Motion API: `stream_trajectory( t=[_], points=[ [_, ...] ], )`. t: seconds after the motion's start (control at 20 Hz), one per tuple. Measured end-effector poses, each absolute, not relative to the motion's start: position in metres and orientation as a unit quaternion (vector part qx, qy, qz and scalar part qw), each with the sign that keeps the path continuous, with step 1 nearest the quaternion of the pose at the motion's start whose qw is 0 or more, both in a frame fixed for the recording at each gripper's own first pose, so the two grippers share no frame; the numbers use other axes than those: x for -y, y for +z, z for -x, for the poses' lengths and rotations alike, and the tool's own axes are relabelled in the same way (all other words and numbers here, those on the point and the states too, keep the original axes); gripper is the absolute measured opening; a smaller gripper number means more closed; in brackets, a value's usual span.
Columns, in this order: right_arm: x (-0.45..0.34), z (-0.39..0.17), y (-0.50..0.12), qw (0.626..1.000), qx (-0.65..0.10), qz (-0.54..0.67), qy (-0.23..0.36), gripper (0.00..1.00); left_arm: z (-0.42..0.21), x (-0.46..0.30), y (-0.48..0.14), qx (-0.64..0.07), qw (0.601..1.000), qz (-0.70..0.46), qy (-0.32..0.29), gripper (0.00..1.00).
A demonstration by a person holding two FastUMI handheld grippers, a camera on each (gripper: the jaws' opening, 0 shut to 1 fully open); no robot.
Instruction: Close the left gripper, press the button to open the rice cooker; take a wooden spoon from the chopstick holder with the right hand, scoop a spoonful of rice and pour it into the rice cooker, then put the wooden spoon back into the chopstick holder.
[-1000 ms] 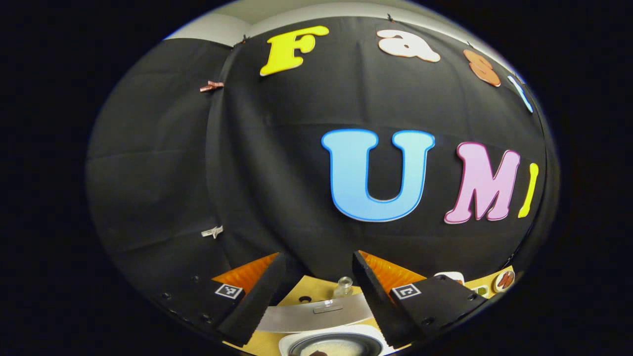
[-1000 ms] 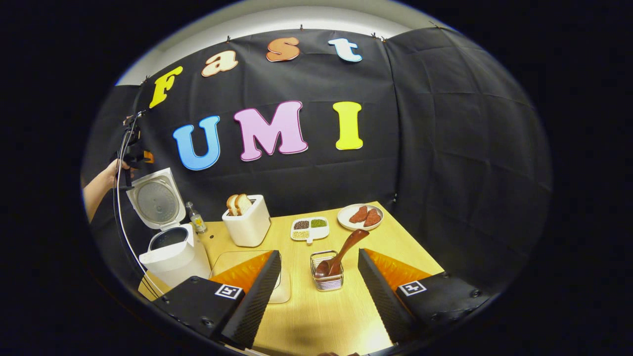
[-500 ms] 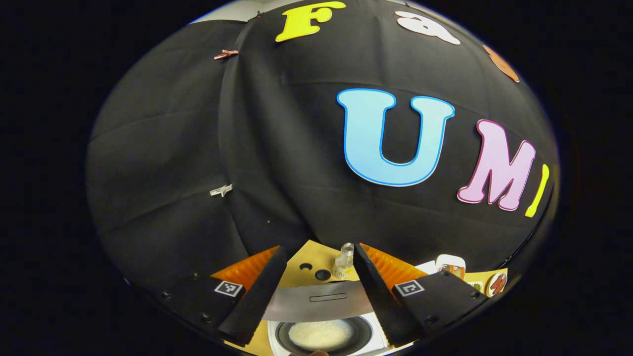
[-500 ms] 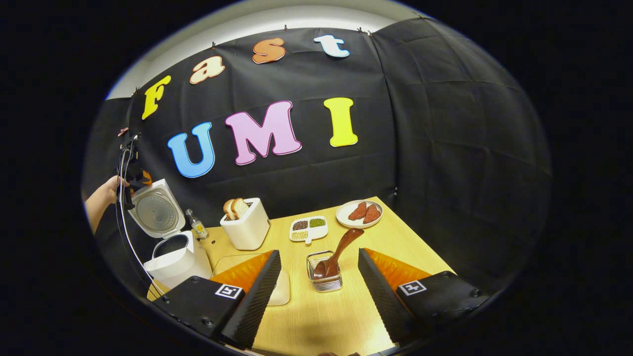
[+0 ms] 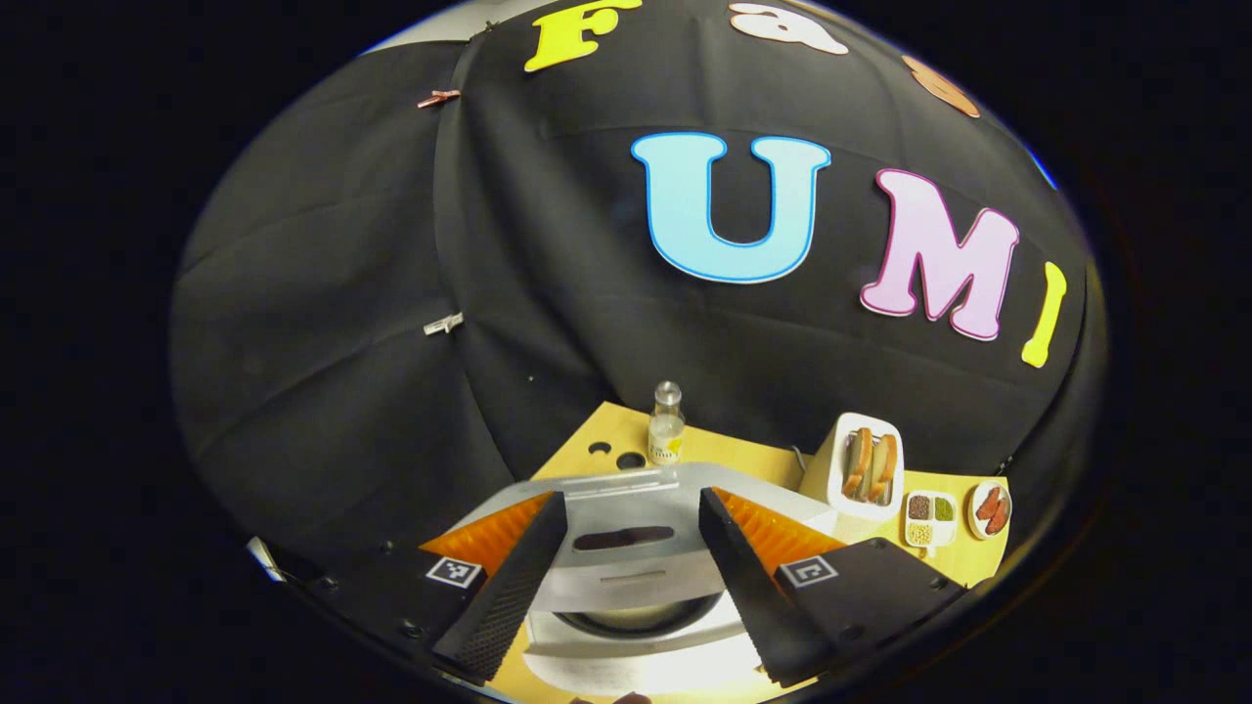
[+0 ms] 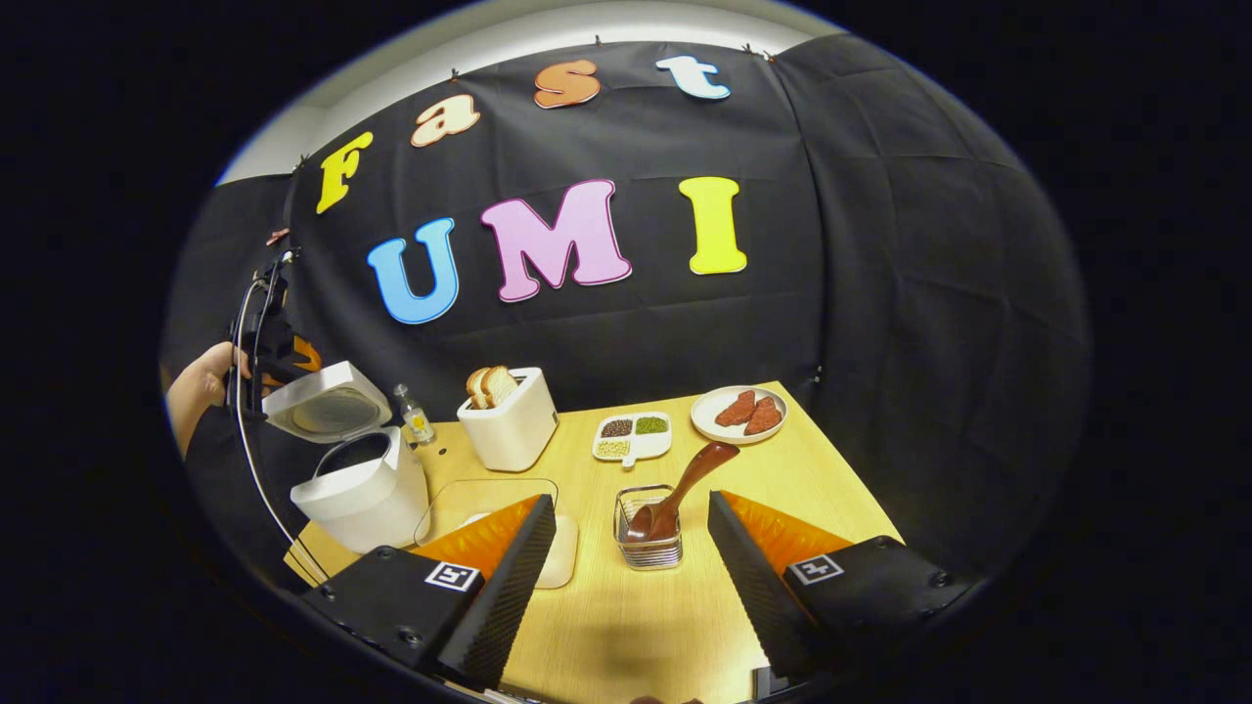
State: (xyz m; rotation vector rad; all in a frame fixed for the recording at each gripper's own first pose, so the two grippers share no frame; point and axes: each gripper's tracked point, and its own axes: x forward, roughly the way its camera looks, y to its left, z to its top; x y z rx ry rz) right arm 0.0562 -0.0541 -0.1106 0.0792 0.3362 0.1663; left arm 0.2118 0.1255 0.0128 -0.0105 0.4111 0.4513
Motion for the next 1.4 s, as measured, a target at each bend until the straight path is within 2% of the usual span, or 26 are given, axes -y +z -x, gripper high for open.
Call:
stream_trajectory(
  t=[0.5,0.75,0.85,1.05,1.25,1.4],
  points=[
    [0.07,-0.058,-0.128,0.974,-0.186,-0.01,0.13,0.99,-0.171,-0.099,-0.085,-0.205,0.95,0.0,0.234,0.96],
    [0.058,-0.053,-0.129,0.972,-0.188,-0.009,0.142,0.99,-0.167,-0.102,-0.136,-0.232,0.943,0.007,0.238,0.95],
    [0.054,-0.046,-0.13,0.972,-0.186,-0.001,0.143,0.98,-0.172,-0.109,-0.136,-0.219,0.945,0.001,0.243,0.96],
    [0.036,-0.027,-0.127,0.974,-0.177,0.017,0.144,0.98,-0.174,-0.113,-0.129,-0.245,0.94,0.017,0.239,0.97],
    [0.017,-0.014,-0.12,0.976,-0.164,0.024,0.14,0.98,-0.162,-0.097,-0.124,-0.255,0.947,-0.004,0.193,0.96],
    [-0.002,-0.012,-0.108,0.977,-0.16,0.021,0.14,0.98,-0.137,-0.066,-0.08,-0.181,0.972,-0.002,0.151,0.96]
  ],
)
